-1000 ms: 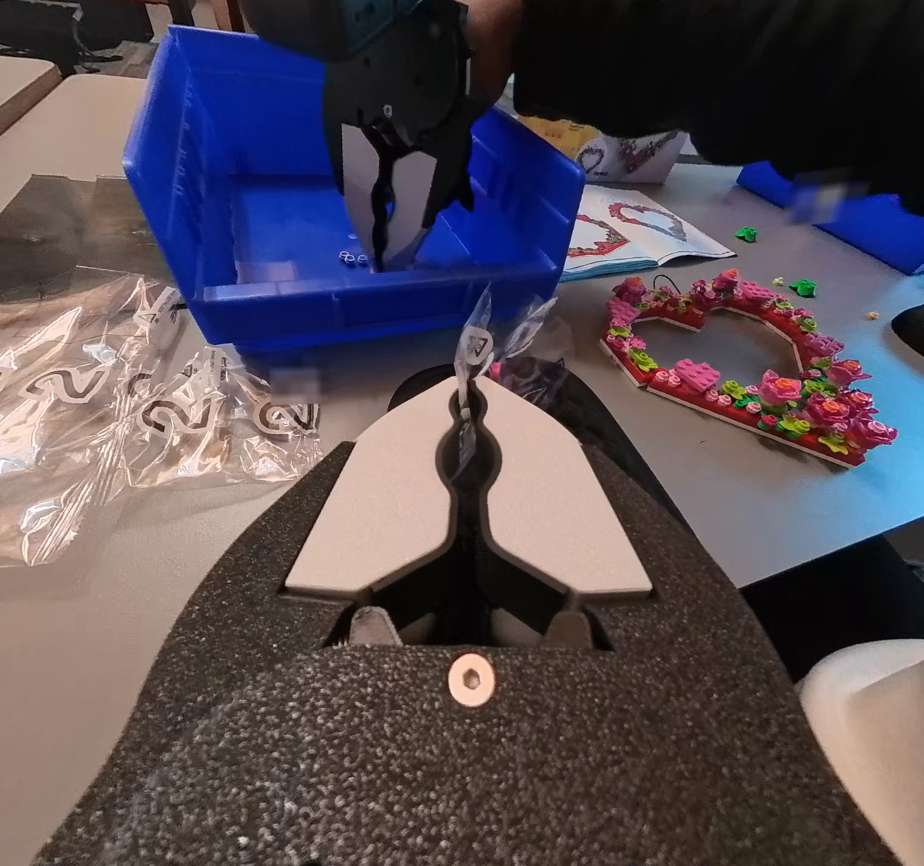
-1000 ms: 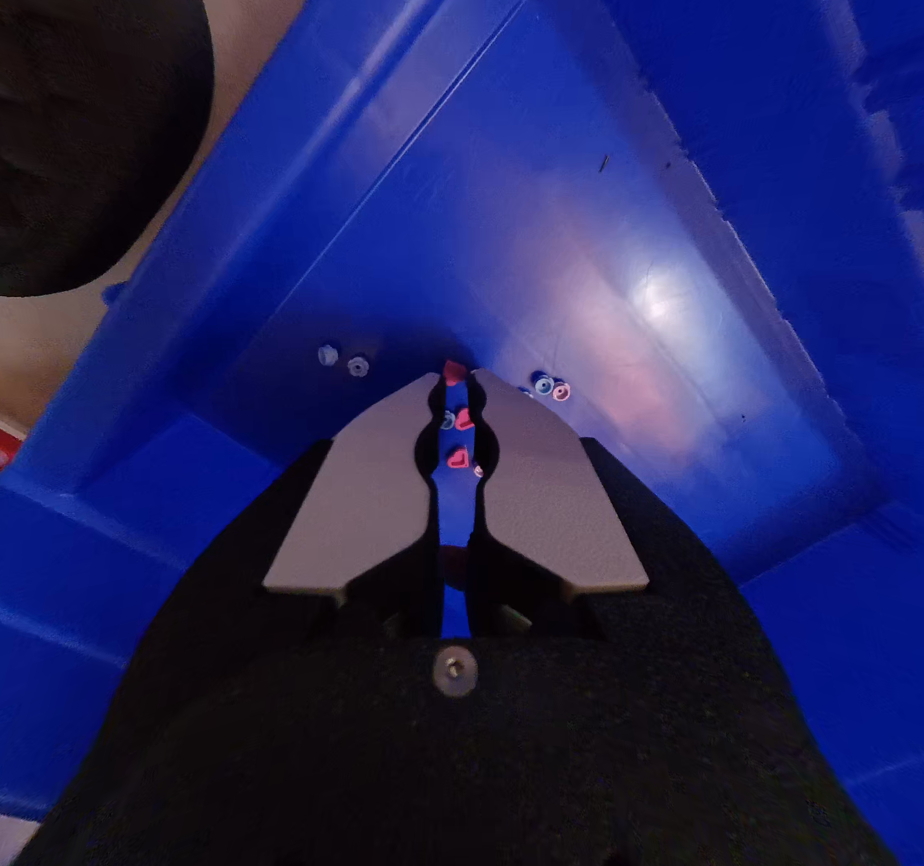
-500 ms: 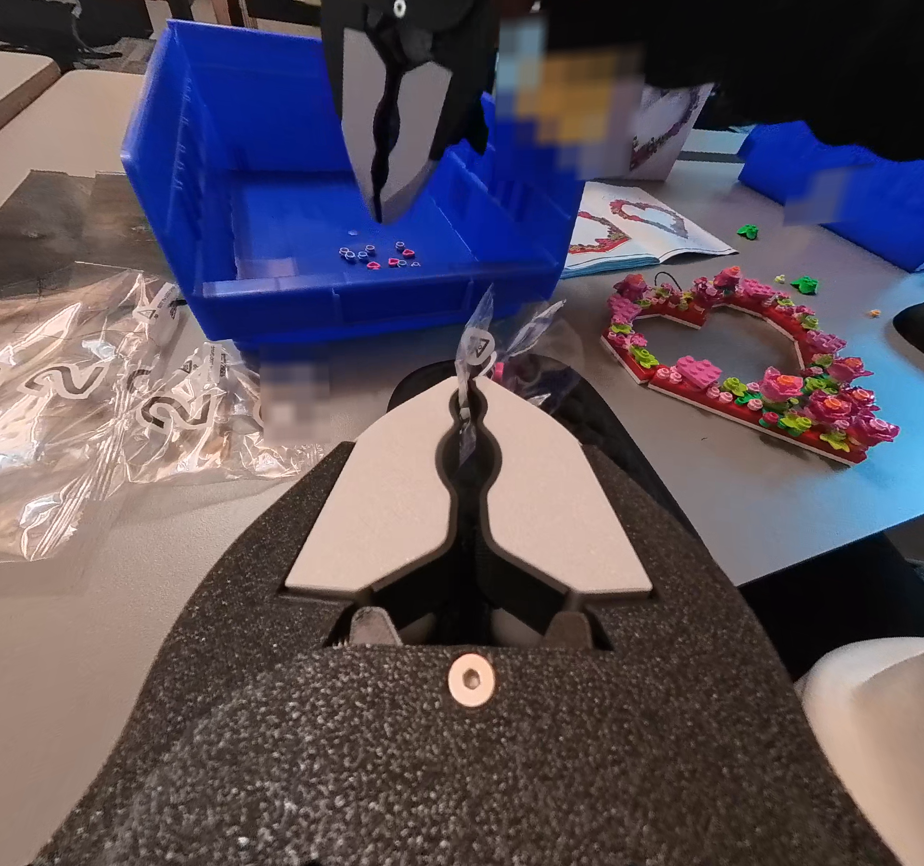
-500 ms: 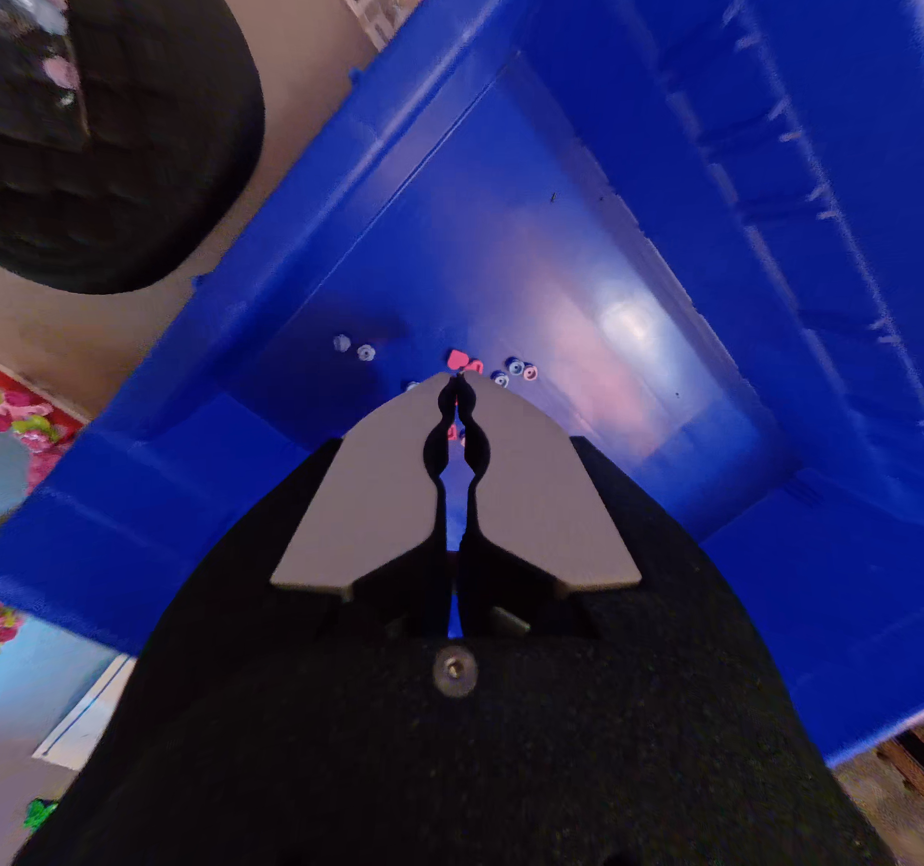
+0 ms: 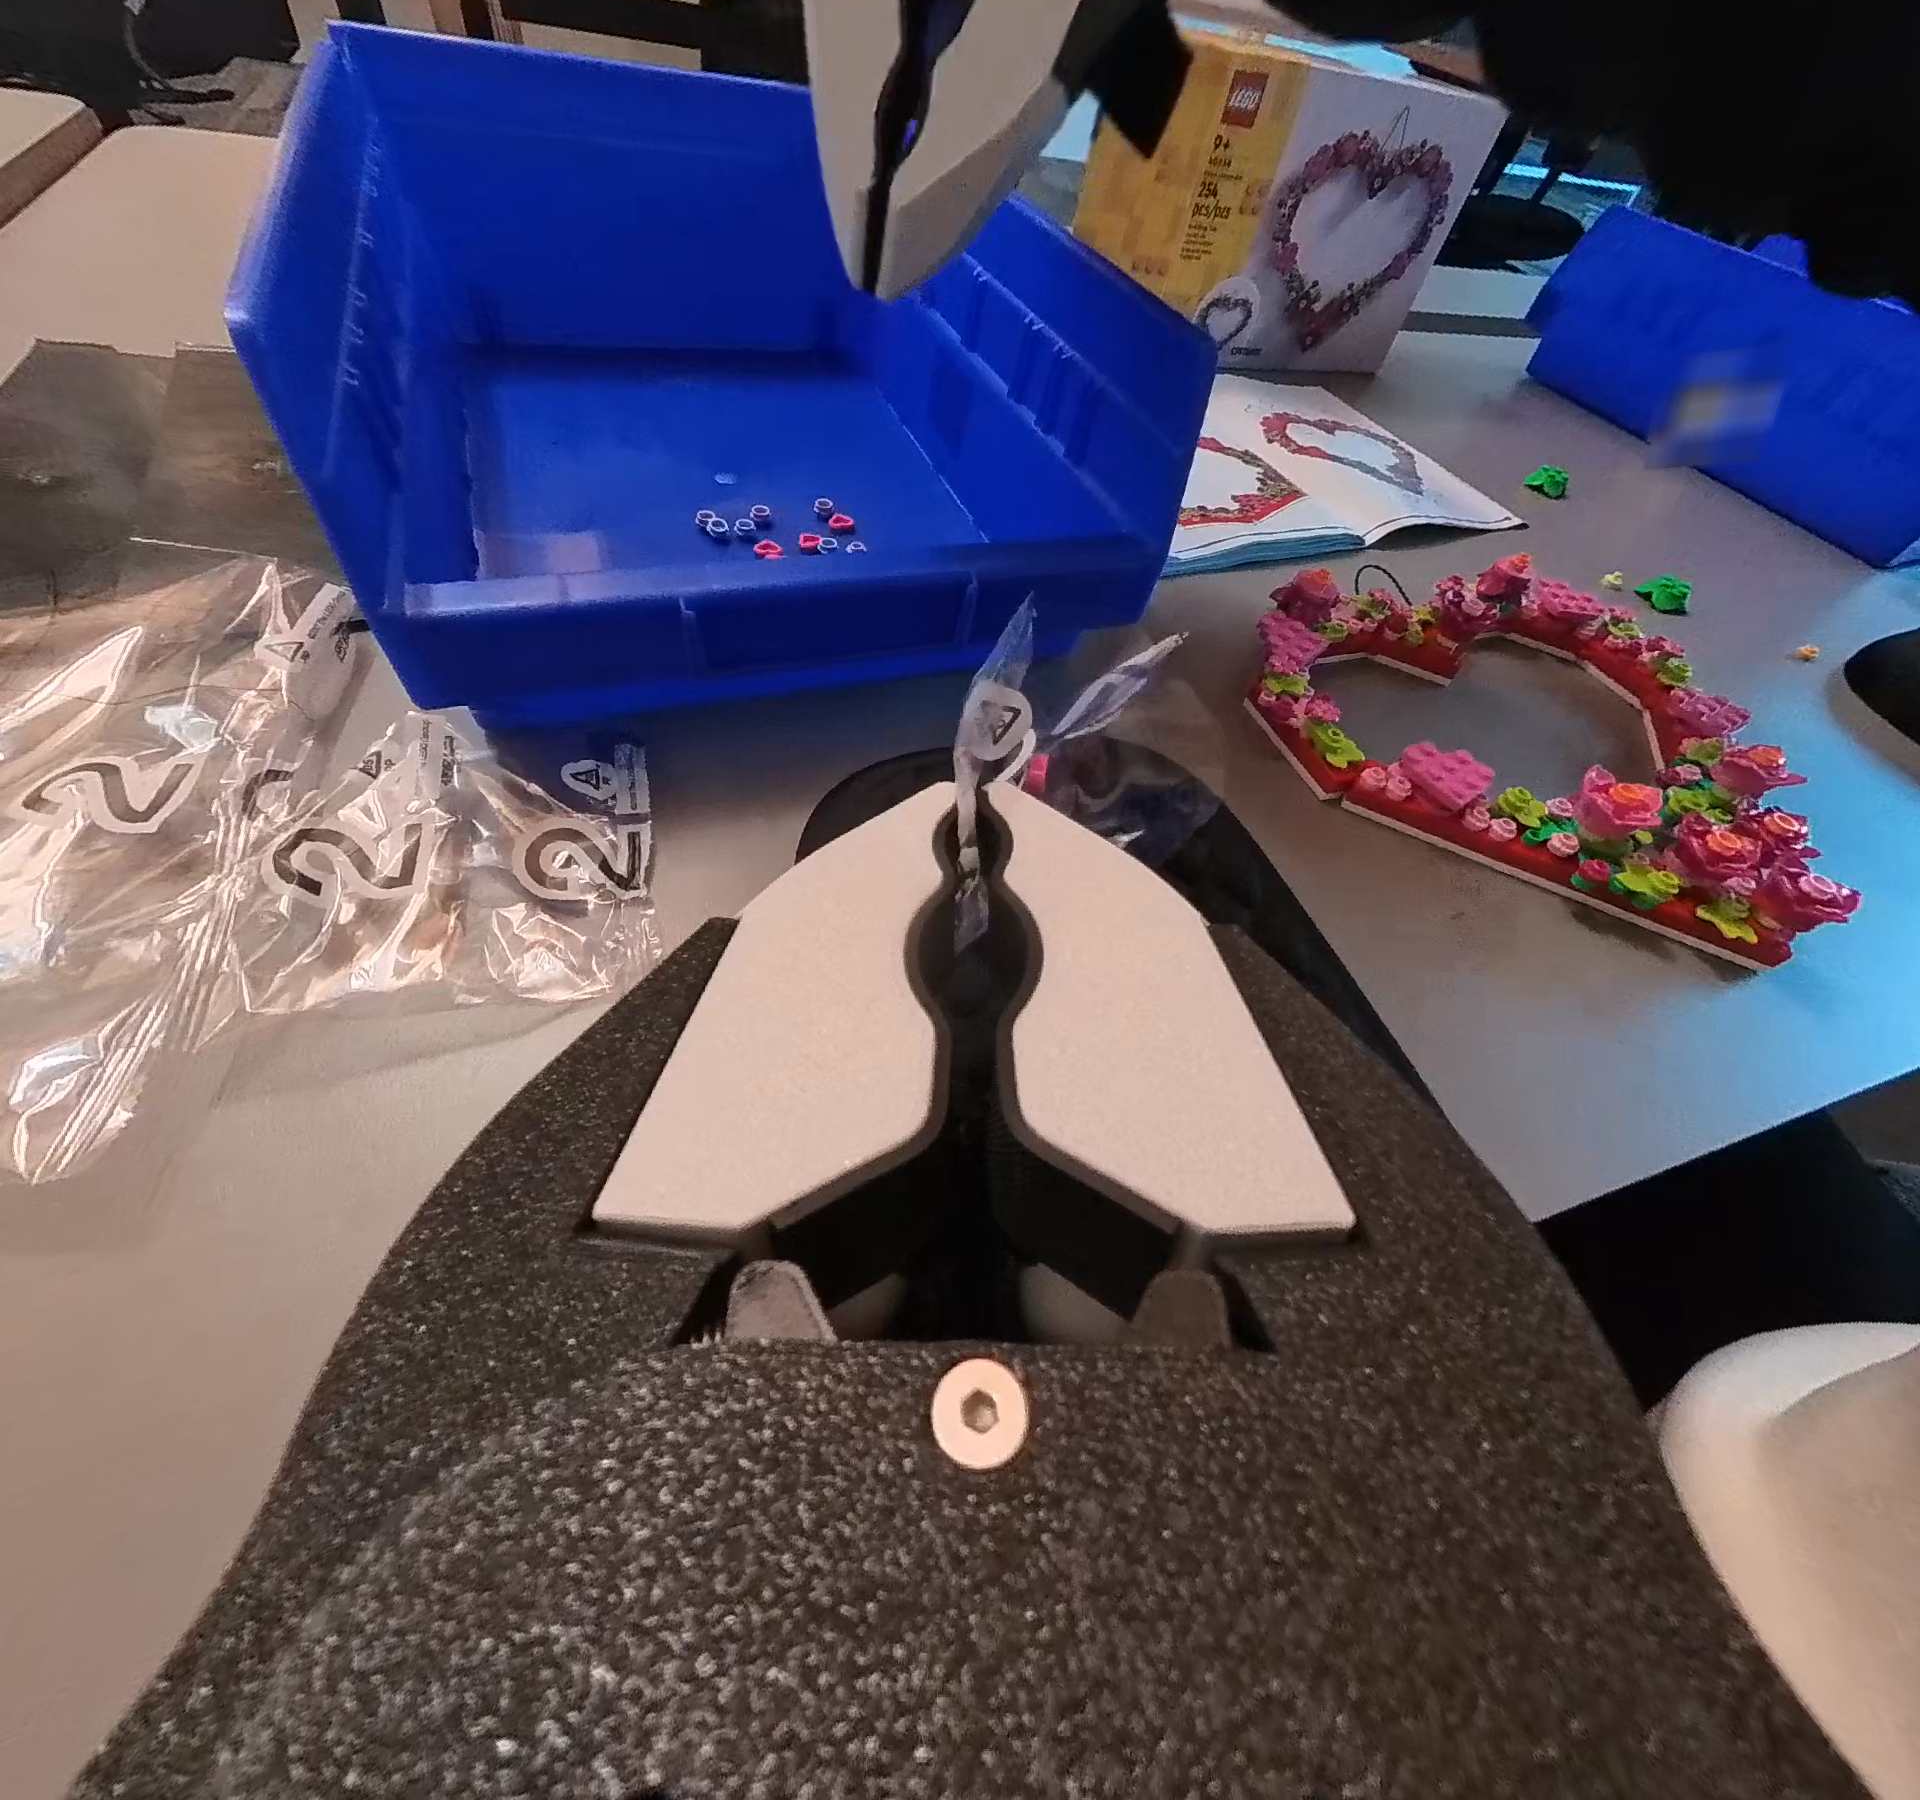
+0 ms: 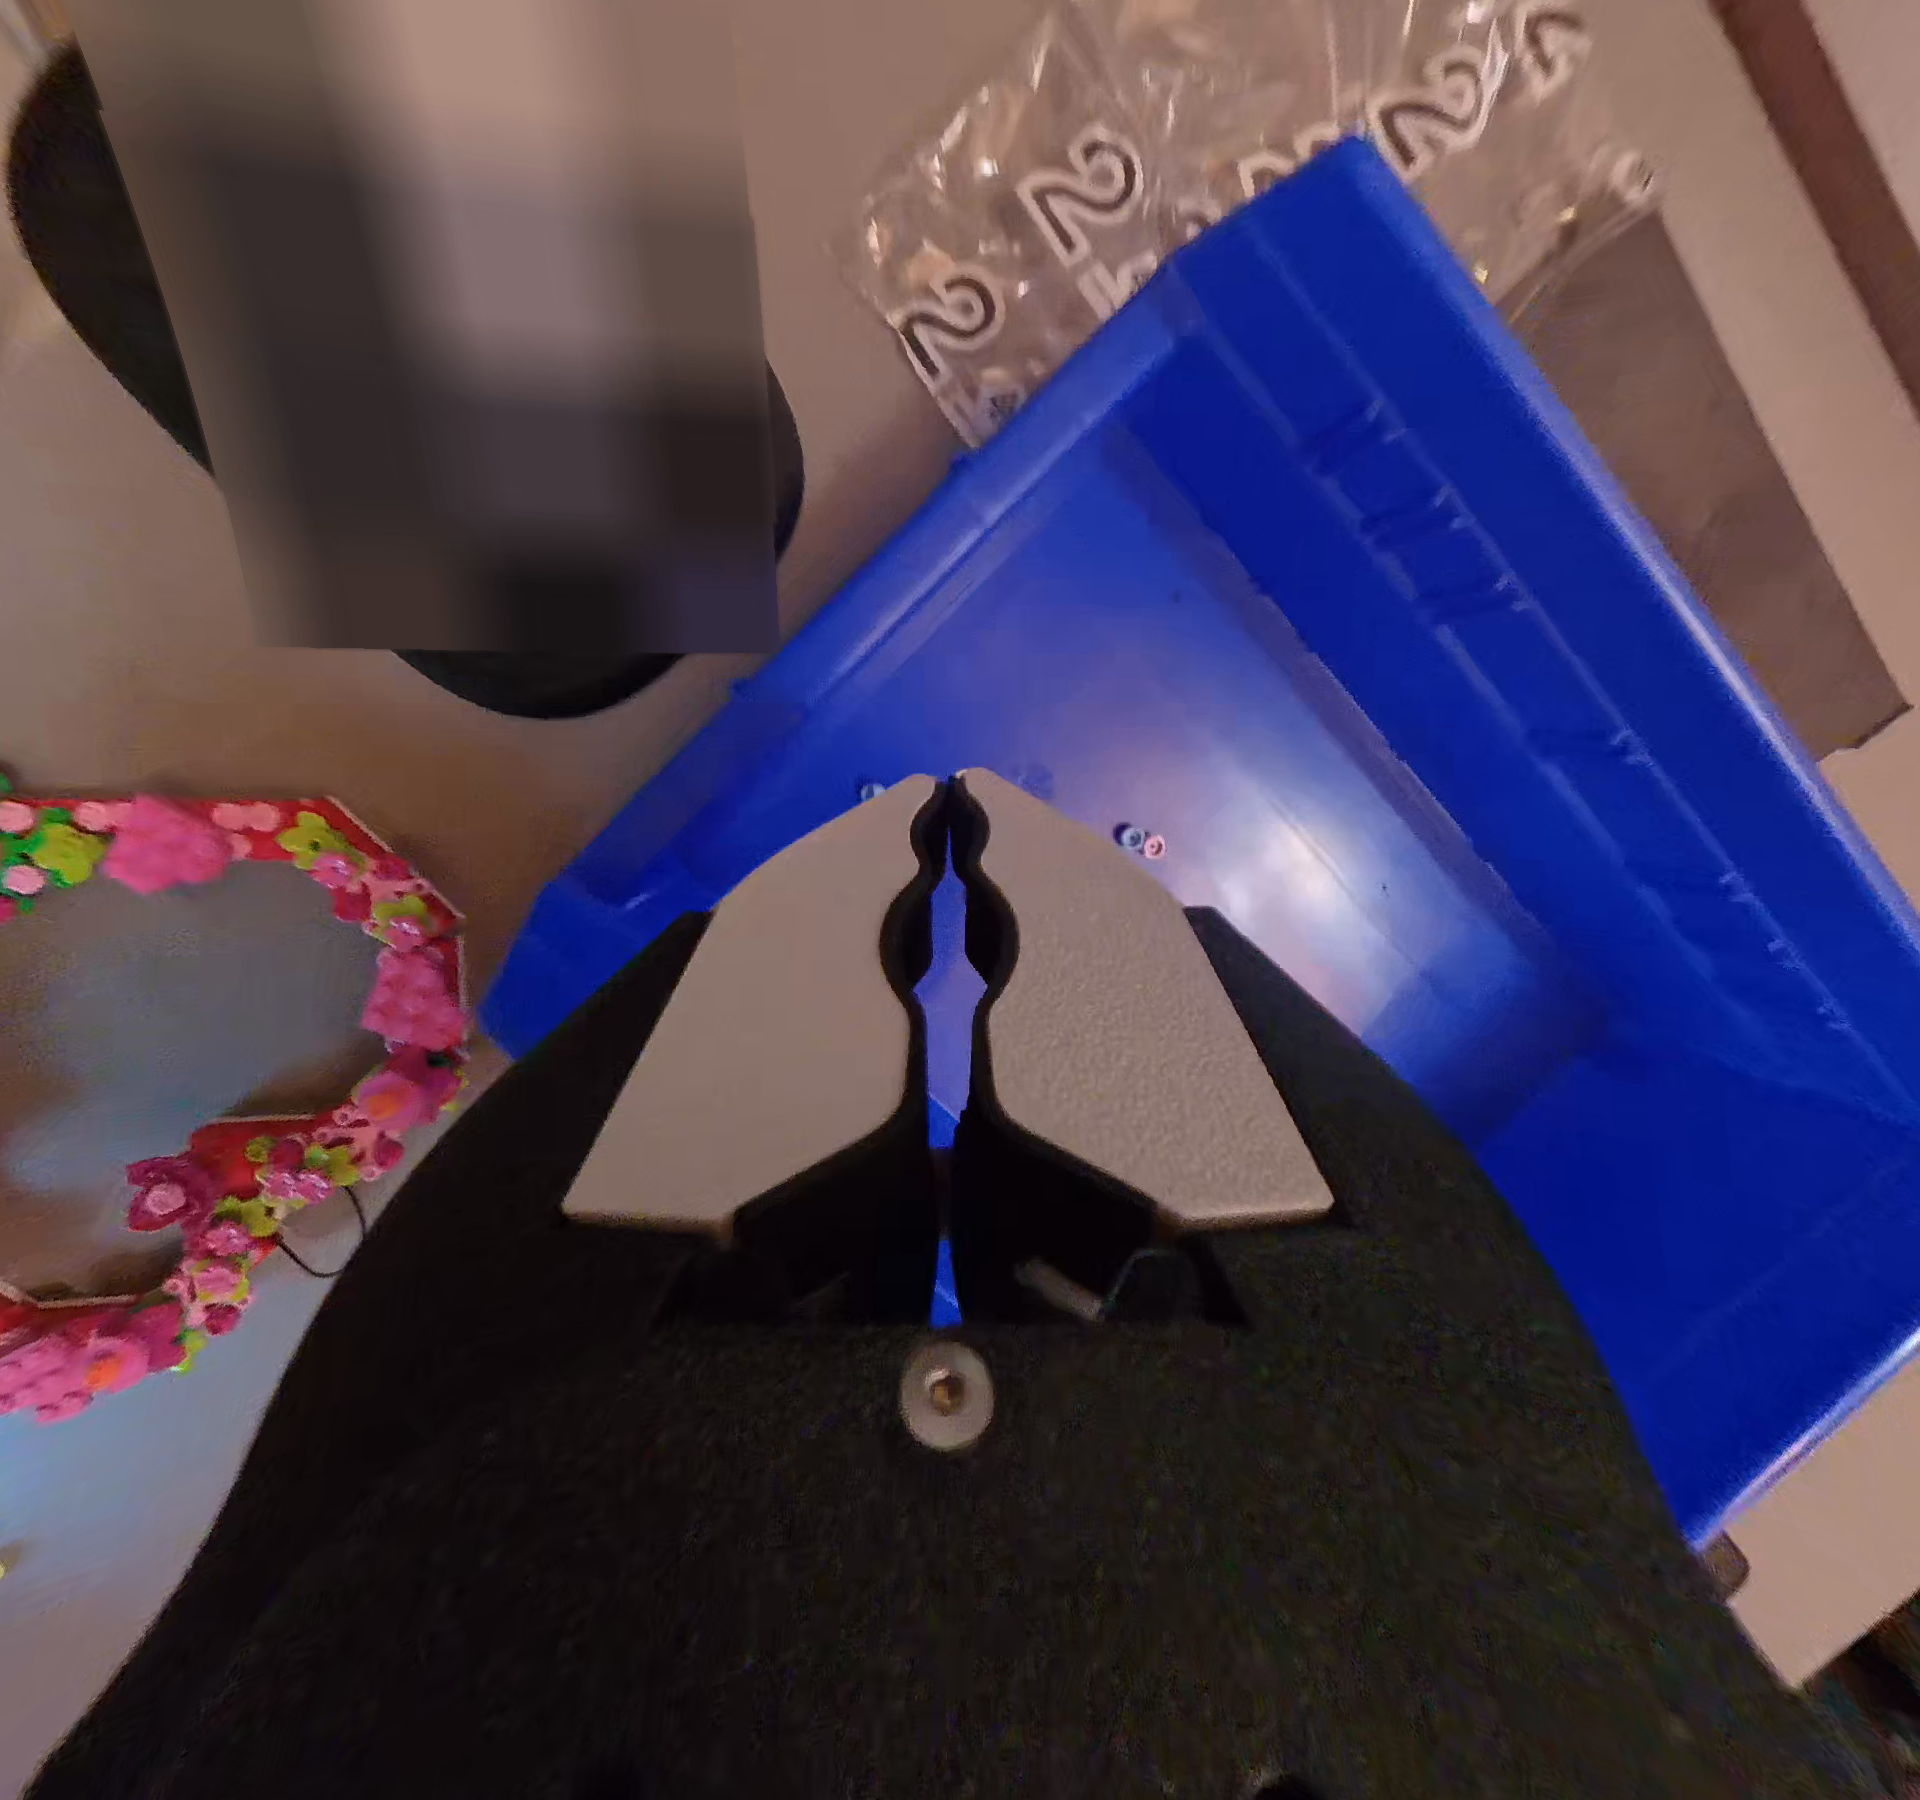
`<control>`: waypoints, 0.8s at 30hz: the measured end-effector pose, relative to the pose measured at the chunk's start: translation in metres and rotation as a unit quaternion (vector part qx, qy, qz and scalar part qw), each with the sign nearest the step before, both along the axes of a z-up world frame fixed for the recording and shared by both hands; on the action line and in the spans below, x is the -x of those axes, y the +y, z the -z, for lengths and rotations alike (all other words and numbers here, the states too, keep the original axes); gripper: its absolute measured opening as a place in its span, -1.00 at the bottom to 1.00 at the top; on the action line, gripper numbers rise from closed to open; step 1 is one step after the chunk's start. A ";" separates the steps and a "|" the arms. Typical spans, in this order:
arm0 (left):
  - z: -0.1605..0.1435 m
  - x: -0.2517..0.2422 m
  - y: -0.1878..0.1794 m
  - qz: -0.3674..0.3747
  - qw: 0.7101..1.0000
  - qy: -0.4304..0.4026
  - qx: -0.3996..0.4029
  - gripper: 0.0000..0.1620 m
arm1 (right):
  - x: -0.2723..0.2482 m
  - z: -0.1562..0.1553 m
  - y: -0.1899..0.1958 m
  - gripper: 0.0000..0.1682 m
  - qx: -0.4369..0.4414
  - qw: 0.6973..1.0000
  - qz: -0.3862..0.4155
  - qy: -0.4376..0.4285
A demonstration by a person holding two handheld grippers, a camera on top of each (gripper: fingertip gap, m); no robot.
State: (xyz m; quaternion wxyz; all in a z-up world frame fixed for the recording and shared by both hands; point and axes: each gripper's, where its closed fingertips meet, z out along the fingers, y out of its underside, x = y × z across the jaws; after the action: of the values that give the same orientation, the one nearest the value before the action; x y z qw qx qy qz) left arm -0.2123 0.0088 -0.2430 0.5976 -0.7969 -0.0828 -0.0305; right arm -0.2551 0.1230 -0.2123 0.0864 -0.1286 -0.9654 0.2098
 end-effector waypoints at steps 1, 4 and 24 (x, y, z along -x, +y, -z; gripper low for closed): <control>0.000 0.000 0.000 0.000 1.000 0.000 0.000 -1.00 | -0.002 -0.004 -0.002 -1.00 0.009 1.000 -0.002 0.004; 0.000 0.001 0.000 0.000 1.000 -0.002 0.000 -1.00 | -0.007 -0.013 -0.009 -1.00 0.024 1.000 -0.008 0.011; 0.001 -0.002 0.003 0.010 1.000 -0.009 0.001 -1.00 | 0.031 0.088 0.031 -0.80 -0.135 0.990 0.006 -0.044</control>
State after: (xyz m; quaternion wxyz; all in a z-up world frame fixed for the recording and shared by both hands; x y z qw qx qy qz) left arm -0.2102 0.0116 -0.2444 0.5955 -0.7982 -0.0804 -0.0430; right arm -0.2861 0.1540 -0.3004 0.0613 -0.1306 -0.9870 0.0710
